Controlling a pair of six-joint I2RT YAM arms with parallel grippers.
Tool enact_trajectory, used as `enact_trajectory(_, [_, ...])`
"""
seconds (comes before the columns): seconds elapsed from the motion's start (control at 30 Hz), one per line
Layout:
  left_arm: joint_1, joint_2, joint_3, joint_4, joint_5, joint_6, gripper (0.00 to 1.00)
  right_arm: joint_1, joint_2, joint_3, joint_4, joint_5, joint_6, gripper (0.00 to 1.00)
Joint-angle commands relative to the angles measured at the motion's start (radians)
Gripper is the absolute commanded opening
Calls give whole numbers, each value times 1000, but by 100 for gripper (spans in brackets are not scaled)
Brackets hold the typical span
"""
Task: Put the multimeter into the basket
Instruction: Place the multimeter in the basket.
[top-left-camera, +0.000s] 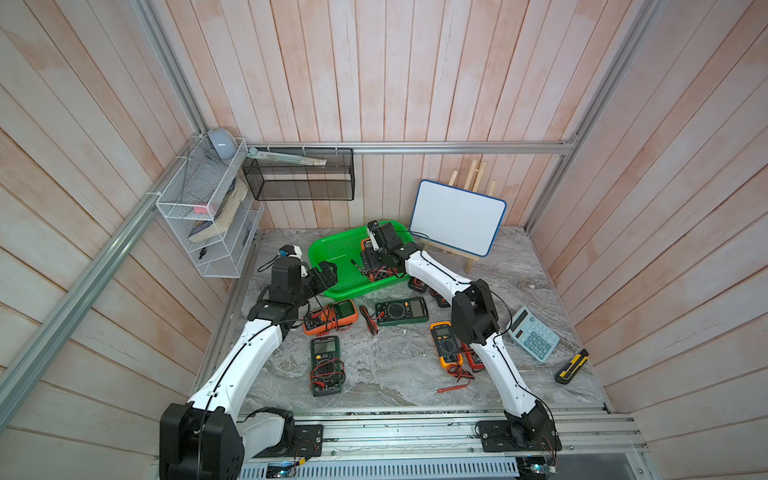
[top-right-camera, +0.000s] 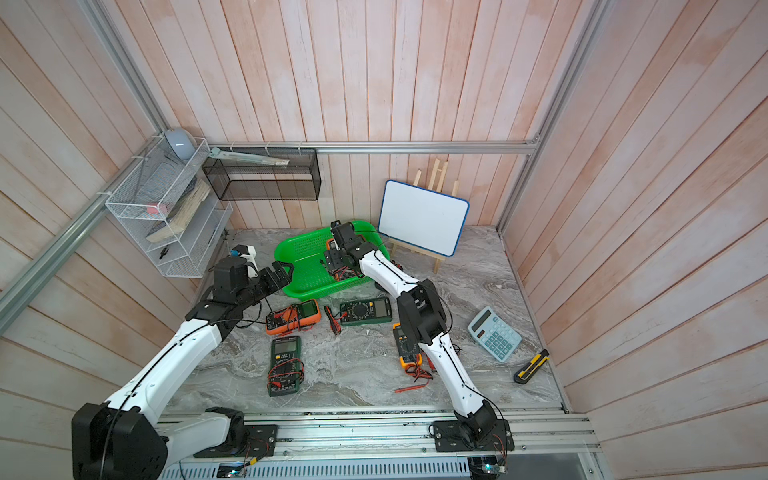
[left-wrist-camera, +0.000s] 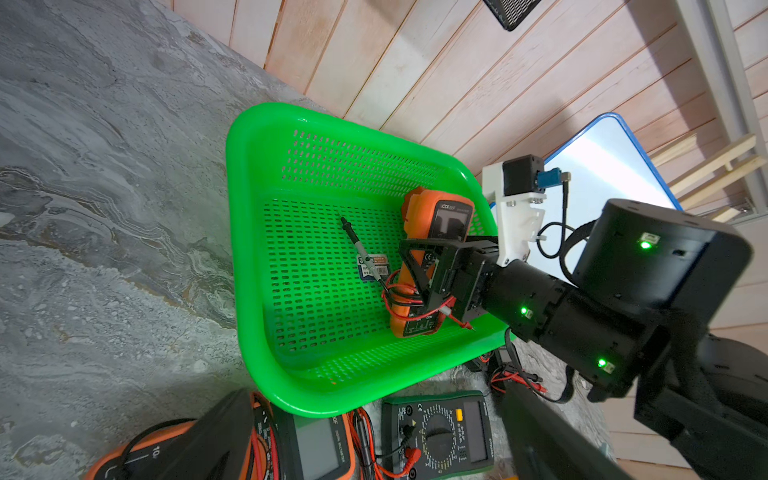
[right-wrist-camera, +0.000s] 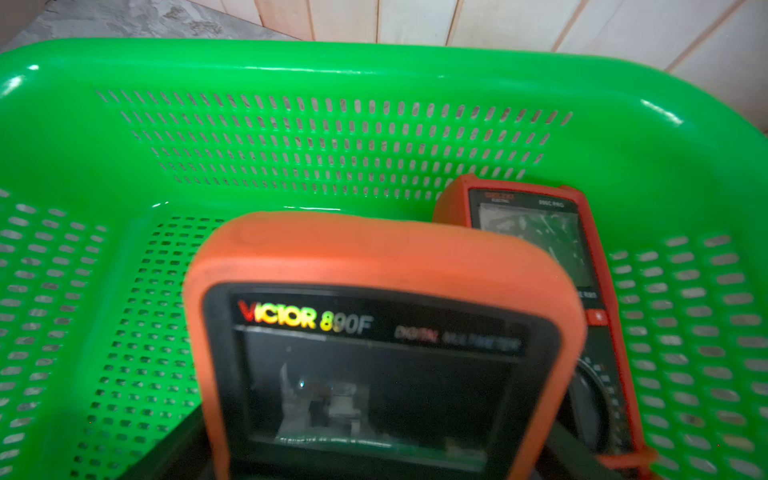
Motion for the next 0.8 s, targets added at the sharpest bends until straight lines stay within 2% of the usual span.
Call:
enact_trajectory(0.0, [4,16,-8,24,23,-10,100,-2,-5,4,6,88,-16,96])
enact_trajectory(0.37, [4,30,0,27,37,-12,100,0,-63,0,8,62,2,98])
enact_trajectory(0.57, [3,33,7,25,38,-8,100,22,-116,-3,8,-1,13,98])
enact_trajectory(0.77, [4,38,11,24,30,-4,100,60,-127,-20,8,-129,59,98])
